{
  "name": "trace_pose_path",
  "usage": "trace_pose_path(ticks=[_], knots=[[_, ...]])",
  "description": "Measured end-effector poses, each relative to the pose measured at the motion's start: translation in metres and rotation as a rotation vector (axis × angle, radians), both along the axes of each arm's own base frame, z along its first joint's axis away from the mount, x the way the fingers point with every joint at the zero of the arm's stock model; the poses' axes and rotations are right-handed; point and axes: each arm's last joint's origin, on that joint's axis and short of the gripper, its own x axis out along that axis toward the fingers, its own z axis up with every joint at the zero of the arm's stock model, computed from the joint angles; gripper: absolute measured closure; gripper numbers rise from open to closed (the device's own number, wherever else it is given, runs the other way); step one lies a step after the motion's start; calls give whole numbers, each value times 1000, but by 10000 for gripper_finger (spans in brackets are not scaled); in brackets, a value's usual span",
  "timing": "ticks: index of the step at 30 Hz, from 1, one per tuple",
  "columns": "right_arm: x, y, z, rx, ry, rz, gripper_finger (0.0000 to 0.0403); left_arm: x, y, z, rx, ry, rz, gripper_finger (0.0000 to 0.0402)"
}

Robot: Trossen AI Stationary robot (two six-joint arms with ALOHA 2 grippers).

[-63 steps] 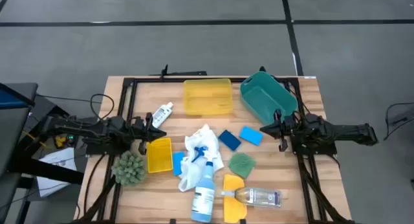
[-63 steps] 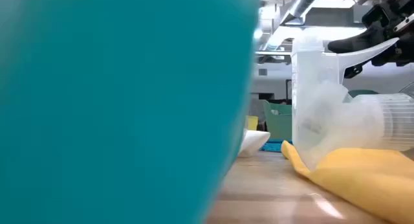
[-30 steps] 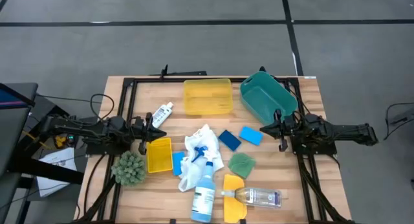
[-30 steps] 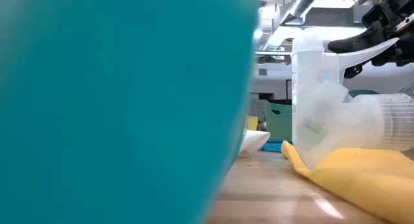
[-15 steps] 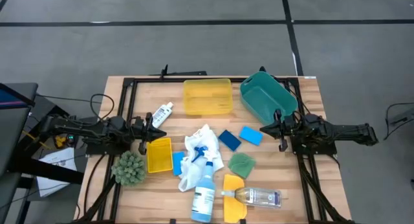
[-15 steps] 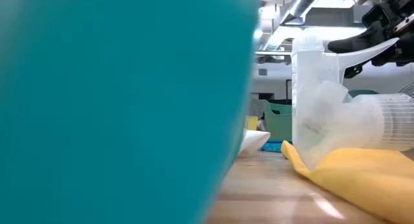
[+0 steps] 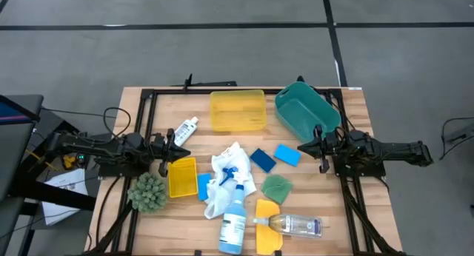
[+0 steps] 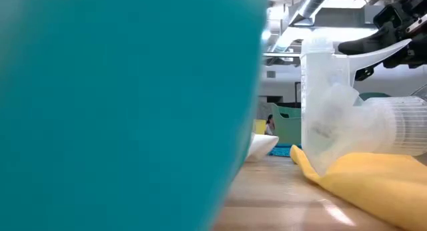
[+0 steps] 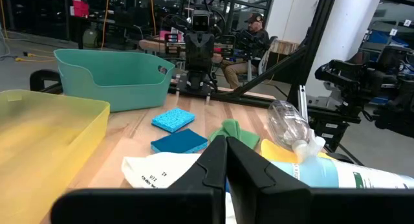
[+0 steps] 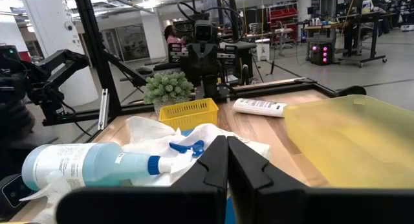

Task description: Pick & Place Kitchen Items

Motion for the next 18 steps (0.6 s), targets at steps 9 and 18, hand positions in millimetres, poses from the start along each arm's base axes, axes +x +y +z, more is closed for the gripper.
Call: trace_pose_path(ticks=[9, 18], knots=[[-3, -2, 22, -58, -227, -44, 403, -1, 0, 10, -1, -101, 1, 399], [-16, -2, 55, -17, -545, -60, 403, -2, 0, 18, 43, -185, 6, 399]])
